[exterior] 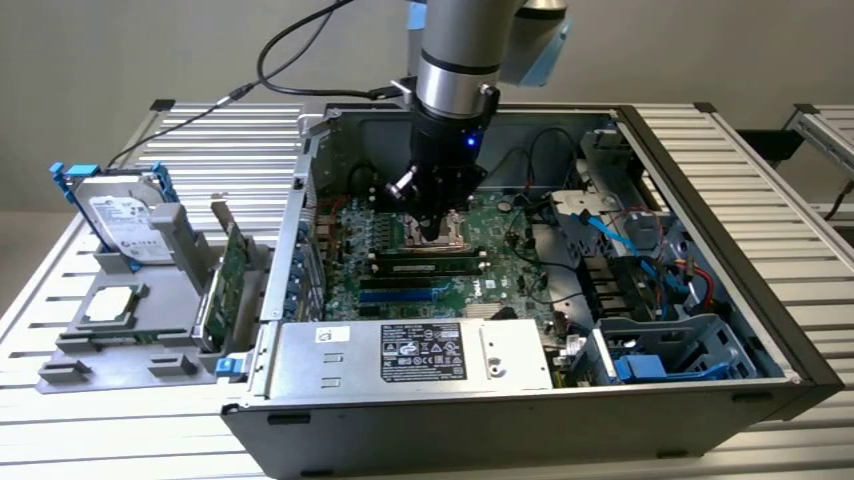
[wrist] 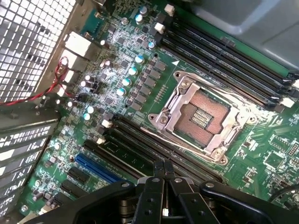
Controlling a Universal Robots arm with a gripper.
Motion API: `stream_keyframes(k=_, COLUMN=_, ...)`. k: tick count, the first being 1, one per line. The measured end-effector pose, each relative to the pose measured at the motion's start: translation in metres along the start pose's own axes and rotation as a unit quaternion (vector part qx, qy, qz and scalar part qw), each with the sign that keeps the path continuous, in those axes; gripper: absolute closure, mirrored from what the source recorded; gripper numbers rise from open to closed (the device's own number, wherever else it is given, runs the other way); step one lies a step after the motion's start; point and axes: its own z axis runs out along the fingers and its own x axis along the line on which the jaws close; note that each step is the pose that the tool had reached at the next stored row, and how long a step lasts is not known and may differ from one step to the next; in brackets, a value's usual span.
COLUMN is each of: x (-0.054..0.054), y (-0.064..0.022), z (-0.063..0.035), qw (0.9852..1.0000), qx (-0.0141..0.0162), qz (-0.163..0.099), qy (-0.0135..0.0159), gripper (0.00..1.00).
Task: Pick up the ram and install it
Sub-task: 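Press down the ram until it locks into place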
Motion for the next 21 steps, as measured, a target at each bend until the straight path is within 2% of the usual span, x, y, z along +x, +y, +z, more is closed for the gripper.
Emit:
stream_keyframes(k=3, x=-0.0001, y=0.0, z=0.0, qw=0.9999, qx=-0.0001, qz=0.016, qy=-0.003, gripper=0.89)
stream_keyframes(k=6, x=0.0, y=0.0001, z=0.0, qw=0.9994, qx=-0.0009, qz=0.034, qy=-0.0047, gripper=0.89)
stream_keyframes(k=11, x=0.0, y=0.0001, z=0.0, qw=0.9977, qx=-0.0039, qz=0.067, qy=-0.0051, gripper=0.89)
stream_keyframes(k=16, x=0.0, y=0.0001, z=0.0, qw=0.9948, qx=-0.0073, qz=0.102, qy=-0.0051, gripper=0.89)
stream_keyframes(k=21, x=0.0, y=0.0001, z=0.0, qw=0.9907, qx=-0.0105, qz=0.135, qy=-0.0051, gripper=0.89)
